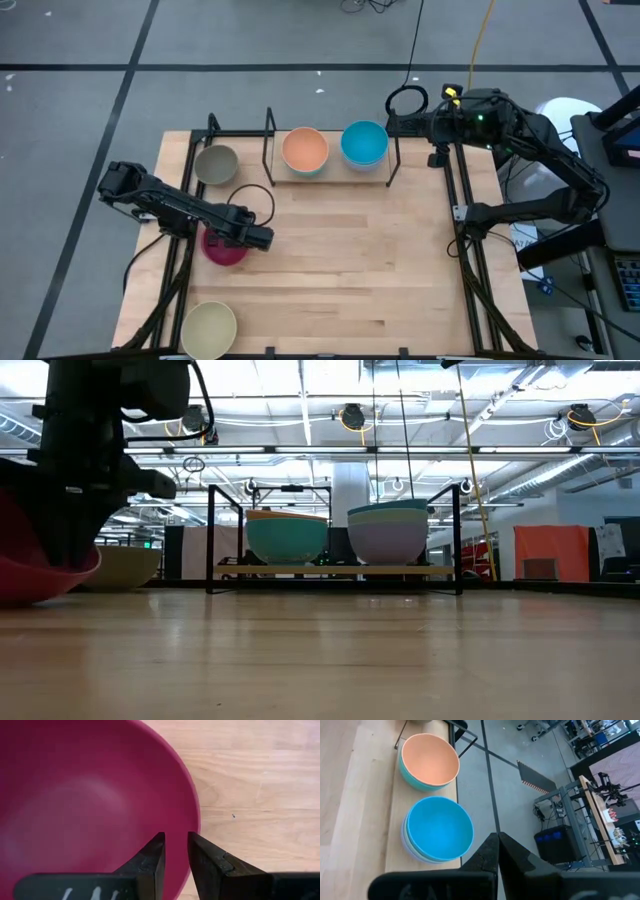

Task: Place and stack bowls onto a shelf
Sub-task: Stack the red bowl on top of the orange bowl on the shelf

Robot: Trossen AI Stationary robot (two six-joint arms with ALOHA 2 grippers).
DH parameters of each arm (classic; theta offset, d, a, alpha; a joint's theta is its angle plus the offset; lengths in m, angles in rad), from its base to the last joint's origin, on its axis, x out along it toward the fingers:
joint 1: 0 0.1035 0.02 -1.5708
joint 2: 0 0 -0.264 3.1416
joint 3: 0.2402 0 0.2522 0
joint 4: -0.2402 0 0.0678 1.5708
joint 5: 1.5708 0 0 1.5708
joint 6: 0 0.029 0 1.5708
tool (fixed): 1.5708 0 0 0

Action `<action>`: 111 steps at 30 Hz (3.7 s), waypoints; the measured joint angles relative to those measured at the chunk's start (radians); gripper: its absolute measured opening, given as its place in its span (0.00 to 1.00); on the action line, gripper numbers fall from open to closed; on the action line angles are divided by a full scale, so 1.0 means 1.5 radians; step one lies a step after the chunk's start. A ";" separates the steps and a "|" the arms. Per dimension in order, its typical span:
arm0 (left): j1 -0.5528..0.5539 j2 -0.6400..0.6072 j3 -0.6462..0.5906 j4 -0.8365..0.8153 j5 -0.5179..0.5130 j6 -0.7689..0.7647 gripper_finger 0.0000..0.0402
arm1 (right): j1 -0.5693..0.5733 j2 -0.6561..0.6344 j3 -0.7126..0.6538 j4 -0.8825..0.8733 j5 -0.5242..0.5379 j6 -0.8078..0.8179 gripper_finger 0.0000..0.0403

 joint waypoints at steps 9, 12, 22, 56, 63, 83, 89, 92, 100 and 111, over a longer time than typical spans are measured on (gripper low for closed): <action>0.001 -0.007 0.000 0.000 0.075 0.039 0.21 | 0.000 0.014 0.000 0.001 -0.002 0.000 0.00; 0.001 -0.021 0.000 0.000 0.078 0.039 0.21 | 0.000 0.022 0.000 0.001 -0.002 0.000 0.00; 0.001 -0.087 0.001 0.003 0.078 0.034 0.21 | 0.000 0.046 0.000 0.001 -0.002 0.000 0.00; 0.010 -0.168 0.002 0.091 -0.001 0.029 0.21 | 0.000 0.051 0.000 0.001 -0.003 0.002 0.00; 0.010 -0.143 0.002 0.093 -0.033 0.031 0.21 | 0.000 0.051 0.000 0.000 -0.002 0.002 0.00; 0.010 -0.086 0.002 0.089 -0.033 0.035 0.21 | 0.000 0.051 0.000 0.001 -0.002 0.002 0.00; 0.010 -0.072 0.002 0.090 -0.034 0.088 0.21 | 0.000 0.050 0.000 0.001 -0.003 0.002 0.00; 0.012 -0.062 0.001 0.085 -0.034 0.084 0.21 | 0.000 0.051 0.000 0.001 -0.002 0.001 0.00; 0.017 -0.052 0.003 0.061 -0.043 0.104 0.04 | 0.000 0.050 0.000 0.001 -0.002 0.001 0.00; 0.028 -0.077 0.069 -0.012 -0.052 0.157 0.03 | 0.000 0.050 0.000 0.001 -0.002 -0.001 0.00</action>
